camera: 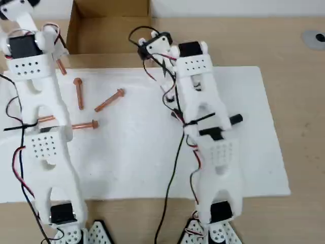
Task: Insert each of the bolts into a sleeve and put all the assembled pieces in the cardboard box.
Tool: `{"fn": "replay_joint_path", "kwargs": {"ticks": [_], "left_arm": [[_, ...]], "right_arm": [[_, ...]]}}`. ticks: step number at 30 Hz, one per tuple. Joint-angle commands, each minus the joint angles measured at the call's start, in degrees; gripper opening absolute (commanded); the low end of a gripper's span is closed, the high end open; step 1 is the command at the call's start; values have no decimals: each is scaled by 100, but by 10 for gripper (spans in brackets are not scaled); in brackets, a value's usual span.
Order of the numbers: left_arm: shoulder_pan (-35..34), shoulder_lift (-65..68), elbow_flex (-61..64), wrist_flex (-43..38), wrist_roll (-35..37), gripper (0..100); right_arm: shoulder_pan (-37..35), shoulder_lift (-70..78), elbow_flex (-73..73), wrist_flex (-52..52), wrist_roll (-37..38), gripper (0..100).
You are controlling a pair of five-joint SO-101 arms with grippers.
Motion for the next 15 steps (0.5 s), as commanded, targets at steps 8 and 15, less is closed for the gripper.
{"fn": "replay_joint_path", "kwargs": {"ticks": [8,15], "left_arm": [[598,-3292,3349,18,35,12],[607,-4884,4967,-53,123,13]], "right_arm": [[-312,787,-1771,519,-79,212],[-382,787,-1701,519,-360,212]]}}
